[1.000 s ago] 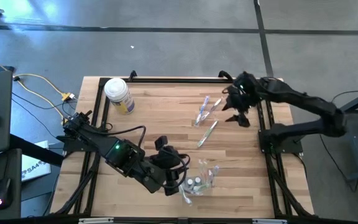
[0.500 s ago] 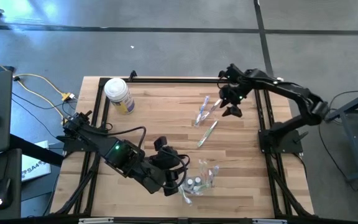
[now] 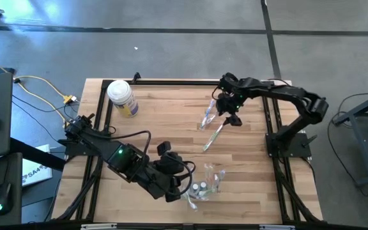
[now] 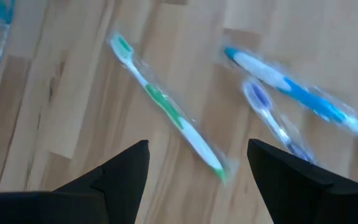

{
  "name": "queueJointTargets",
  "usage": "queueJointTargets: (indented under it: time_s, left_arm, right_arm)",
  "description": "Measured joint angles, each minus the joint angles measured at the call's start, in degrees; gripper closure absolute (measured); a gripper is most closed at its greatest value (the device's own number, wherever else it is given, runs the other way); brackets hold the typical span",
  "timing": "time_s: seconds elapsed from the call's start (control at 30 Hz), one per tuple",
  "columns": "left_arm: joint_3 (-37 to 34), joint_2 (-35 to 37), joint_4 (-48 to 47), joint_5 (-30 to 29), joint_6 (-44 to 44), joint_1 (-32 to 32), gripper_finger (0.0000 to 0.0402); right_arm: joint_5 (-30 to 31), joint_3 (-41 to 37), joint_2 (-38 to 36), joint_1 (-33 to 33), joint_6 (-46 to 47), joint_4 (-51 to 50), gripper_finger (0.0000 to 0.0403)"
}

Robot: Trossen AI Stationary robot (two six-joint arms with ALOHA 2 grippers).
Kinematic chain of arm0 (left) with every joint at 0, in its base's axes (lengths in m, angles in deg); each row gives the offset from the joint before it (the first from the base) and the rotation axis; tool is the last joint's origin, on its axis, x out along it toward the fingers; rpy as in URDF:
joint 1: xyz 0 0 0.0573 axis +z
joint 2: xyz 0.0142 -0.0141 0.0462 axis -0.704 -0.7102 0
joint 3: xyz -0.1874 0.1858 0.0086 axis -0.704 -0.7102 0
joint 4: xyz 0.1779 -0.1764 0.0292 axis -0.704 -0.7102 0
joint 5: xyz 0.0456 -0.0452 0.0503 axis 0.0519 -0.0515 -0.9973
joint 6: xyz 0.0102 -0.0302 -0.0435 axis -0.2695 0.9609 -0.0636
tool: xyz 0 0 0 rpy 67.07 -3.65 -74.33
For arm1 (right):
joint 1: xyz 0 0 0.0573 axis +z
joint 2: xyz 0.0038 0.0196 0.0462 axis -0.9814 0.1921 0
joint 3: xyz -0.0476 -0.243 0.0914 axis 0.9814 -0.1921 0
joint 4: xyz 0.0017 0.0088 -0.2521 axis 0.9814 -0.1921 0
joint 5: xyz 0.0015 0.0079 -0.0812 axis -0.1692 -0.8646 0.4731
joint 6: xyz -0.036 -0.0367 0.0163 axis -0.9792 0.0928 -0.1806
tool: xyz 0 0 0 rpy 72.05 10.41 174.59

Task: Pick & Place toothbrushing station
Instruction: Put the green toothbrush into the transparent bin

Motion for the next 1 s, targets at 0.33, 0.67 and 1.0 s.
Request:
queueJointTargets:
  time_s: [0.33,0.67,1.0]
  left_arm:
    - [0.0,0.0,-1.3,0.1,0.2,0.0,0.0217]
    - [0.0,0.0,-1.2,-0.9,1.9,0.0,0.0217]
    - [0.0,0.0,-1.1,-3.3,7.5,0.0,0.0217]
  right_arm:
    - [11.6,-2.5,0.0,8.9,2.8,5.8,0.0138]
    - [21.2,-2.8,0.0,15.1,16.3,7.8,0.0138]
    - [26.8,-3.1,0.0,18.0,23.7,8.3,0.0138]
